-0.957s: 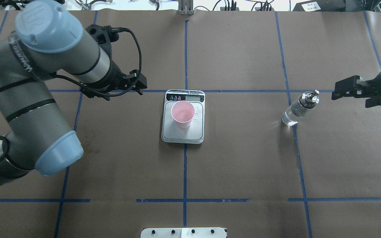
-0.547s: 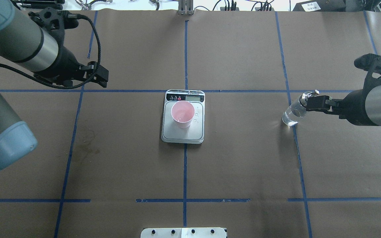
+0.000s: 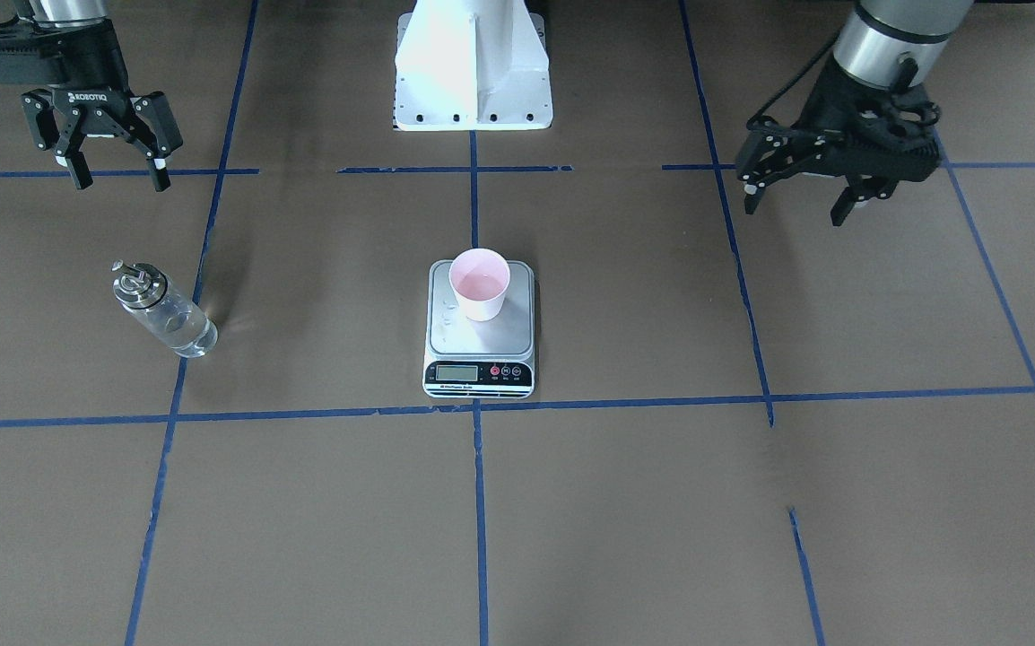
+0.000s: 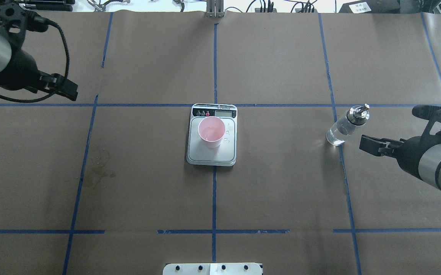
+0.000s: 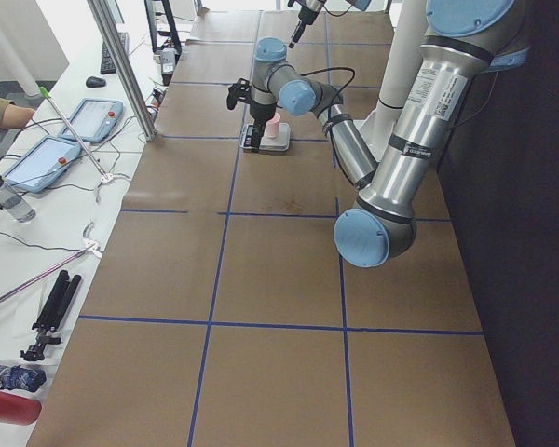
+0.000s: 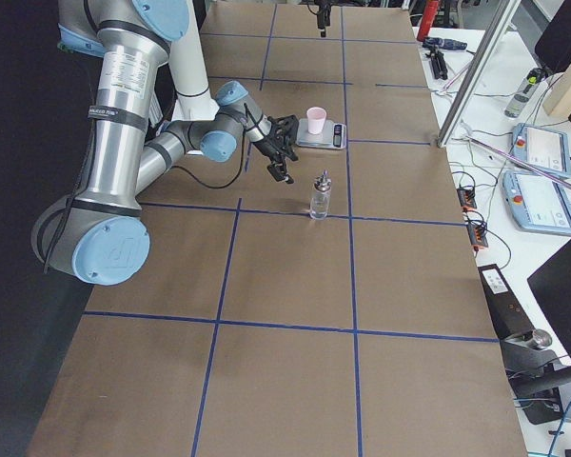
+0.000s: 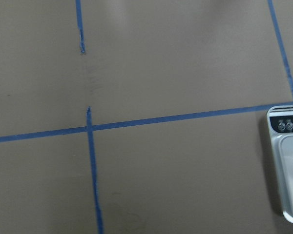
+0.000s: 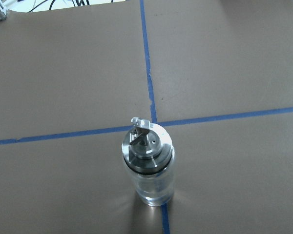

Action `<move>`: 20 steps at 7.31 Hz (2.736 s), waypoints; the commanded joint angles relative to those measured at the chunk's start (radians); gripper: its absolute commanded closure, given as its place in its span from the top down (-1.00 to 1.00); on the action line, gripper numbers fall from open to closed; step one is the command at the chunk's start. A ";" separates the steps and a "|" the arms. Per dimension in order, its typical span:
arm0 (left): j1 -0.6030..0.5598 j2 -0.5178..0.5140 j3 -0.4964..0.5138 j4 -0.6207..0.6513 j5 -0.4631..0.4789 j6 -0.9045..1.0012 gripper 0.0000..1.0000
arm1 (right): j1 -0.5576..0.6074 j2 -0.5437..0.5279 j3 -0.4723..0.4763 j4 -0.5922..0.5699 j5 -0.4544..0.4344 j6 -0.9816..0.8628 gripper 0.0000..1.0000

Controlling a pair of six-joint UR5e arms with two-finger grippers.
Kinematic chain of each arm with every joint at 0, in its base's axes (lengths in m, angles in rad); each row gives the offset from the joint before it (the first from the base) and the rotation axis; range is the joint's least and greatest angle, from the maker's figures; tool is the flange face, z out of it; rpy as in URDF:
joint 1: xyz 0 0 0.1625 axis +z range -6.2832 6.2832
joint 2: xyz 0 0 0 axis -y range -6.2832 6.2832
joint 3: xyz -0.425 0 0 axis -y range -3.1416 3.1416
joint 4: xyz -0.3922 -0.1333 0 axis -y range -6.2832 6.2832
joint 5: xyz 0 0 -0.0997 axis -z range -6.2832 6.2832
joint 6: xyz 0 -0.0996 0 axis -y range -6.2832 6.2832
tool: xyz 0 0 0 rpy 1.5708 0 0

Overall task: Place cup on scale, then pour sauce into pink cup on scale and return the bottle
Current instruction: 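Release the cup and withdraw the left gripper while the right gripper approaches the bottle, then move the right gripper to the glass sauce bottle and grasp it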

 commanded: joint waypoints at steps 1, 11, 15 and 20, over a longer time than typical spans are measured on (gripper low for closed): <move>-0.114 0.104 0.002 -0.007 0.000 0.320 1.00 | -0.117 -0.028 -0.028 0.008 -0.152 0.028 0.99; -0.482 0.245 0.358 -0.275 -0.018 1.066 1.00 | -0.268 -0.019 -0.397 0.476 -0.605 0.033 1.00; -0.488 0.230 0.380 -0.324 -0.037 1.070 1.00 | -0.280 0.057 -0.494 0.476 -0.669 0.019 1.00; -0.487 0.259 0.455 -0.323 -0.025 1.070 1.00 | -0.278 0.103 -0.525 0.482 -0.674 -0.097 1.00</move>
